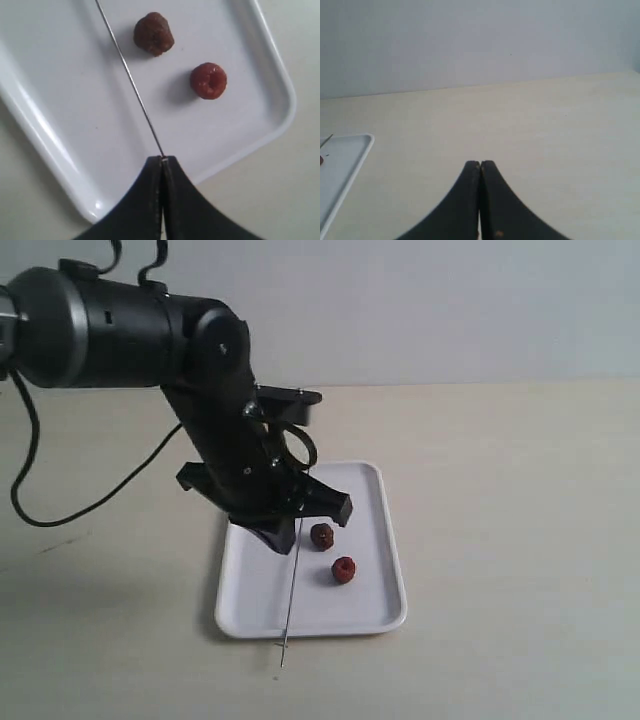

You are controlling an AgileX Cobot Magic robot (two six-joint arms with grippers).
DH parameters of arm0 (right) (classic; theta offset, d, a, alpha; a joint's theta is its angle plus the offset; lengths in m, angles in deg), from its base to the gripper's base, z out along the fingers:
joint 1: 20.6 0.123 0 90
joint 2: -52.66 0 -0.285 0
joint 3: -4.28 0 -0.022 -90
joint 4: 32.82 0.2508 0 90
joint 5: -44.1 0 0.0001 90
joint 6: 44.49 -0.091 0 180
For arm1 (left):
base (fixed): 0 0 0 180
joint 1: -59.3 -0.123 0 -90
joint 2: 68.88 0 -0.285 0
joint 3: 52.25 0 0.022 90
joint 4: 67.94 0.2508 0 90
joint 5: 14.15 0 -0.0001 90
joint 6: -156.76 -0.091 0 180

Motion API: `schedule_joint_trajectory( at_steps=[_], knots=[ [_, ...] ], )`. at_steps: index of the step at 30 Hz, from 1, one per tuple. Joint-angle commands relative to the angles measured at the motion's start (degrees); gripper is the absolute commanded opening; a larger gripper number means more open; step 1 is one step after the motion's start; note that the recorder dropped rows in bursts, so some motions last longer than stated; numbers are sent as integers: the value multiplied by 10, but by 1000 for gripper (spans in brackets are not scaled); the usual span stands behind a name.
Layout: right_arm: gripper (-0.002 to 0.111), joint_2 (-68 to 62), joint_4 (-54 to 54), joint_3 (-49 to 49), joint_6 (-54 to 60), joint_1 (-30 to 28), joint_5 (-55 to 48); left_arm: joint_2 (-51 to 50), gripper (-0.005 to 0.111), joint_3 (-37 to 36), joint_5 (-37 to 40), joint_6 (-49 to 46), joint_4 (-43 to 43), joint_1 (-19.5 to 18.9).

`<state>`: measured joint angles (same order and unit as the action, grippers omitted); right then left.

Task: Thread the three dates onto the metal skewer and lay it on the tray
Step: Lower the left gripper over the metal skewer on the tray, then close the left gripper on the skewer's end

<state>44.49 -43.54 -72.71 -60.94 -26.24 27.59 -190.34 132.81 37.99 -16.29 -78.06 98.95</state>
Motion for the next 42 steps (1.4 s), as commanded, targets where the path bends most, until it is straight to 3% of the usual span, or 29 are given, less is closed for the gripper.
schedule_joint_trajectory(
  at_steps=[1,7,11,42],
  knots=[
    [0,4,-3,-2,3,-4,2,-36,2,25,23,9,2,10],
    [0,4,-3,-2,3,-4,2,-57,31,27,22,15,9,10],
    [0,4,-3,-2,3,-4,2,-57,42,27,16,66,25,10],
    [0,4,-3,-2,3,-4,2,-99,42,26,-26,115,17,11]
  ],
)
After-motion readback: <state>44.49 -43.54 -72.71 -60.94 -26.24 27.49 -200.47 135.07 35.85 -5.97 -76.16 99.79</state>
